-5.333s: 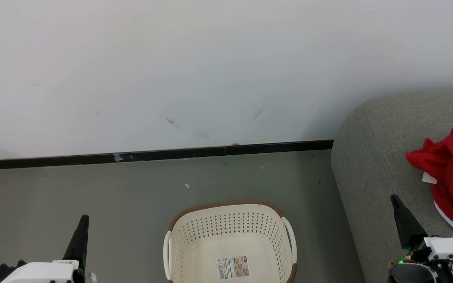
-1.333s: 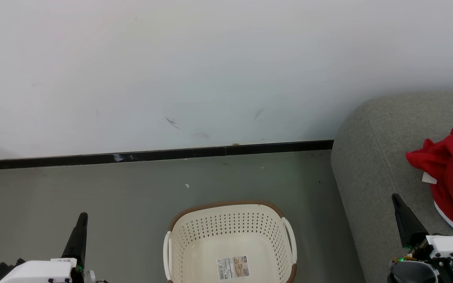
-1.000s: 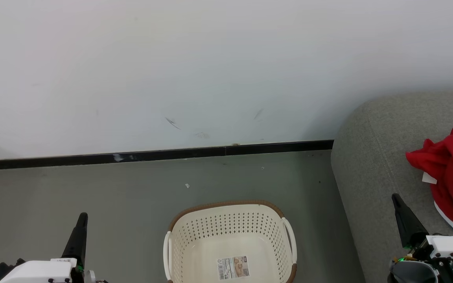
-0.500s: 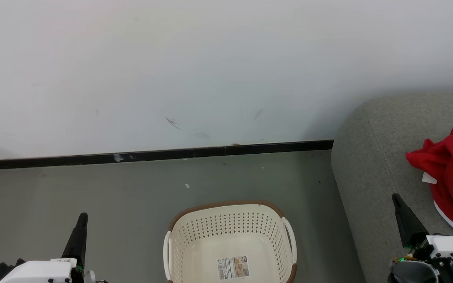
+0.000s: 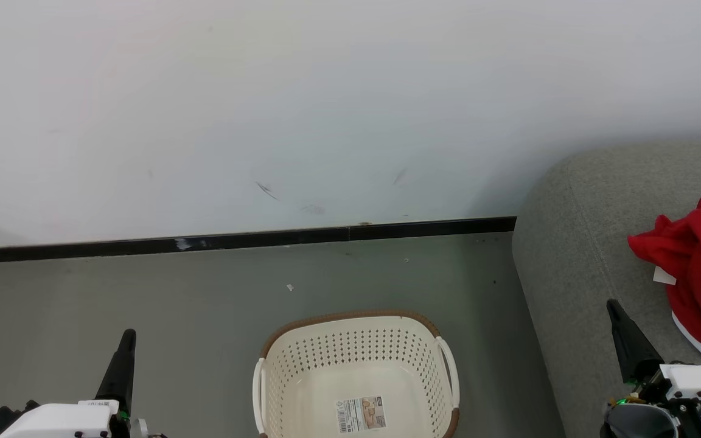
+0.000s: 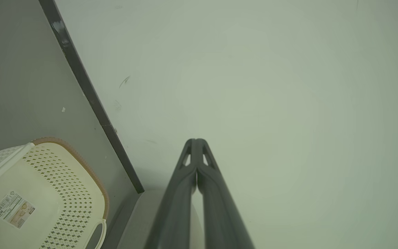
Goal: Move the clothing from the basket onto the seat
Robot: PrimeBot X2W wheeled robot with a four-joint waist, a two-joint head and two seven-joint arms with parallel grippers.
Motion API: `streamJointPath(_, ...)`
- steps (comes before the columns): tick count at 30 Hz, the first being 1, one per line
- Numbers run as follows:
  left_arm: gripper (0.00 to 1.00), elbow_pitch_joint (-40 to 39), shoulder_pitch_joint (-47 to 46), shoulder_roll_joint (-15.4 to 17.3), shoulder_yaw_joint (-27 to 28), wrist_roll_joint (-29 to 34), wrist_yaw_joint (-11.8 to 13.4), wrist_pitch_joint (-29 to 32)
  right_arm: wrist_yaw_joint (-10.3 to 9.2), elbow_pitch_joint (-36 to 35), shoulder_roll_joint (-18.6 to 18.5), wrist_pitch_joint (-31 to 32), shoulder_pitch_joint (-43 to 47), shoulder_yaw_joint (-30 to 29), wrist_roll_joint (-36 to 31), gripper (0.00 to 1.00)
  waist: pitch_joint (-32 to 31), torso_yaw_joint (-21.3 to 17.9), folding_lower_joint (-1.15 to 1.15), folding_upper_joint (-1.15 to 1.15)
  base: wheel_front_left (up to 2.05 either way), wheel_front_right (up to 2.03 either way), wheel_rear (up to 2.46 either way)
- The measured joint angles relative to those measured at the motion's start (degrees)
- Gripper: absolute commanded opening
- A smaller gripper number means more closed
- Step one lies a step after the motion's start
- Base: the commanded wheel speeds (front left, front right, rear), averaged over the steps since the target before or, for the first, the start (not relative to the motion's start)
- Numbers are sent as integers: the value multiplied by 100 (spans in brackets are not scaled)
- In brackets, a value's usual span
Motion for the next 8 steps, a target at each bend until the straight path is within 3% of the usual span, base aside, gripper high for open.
streamJointPath(8,0,1,0,0,1,0,-14,0,0,0,-1,0,0,1,0,0,0,0,0,0,0,0,0)
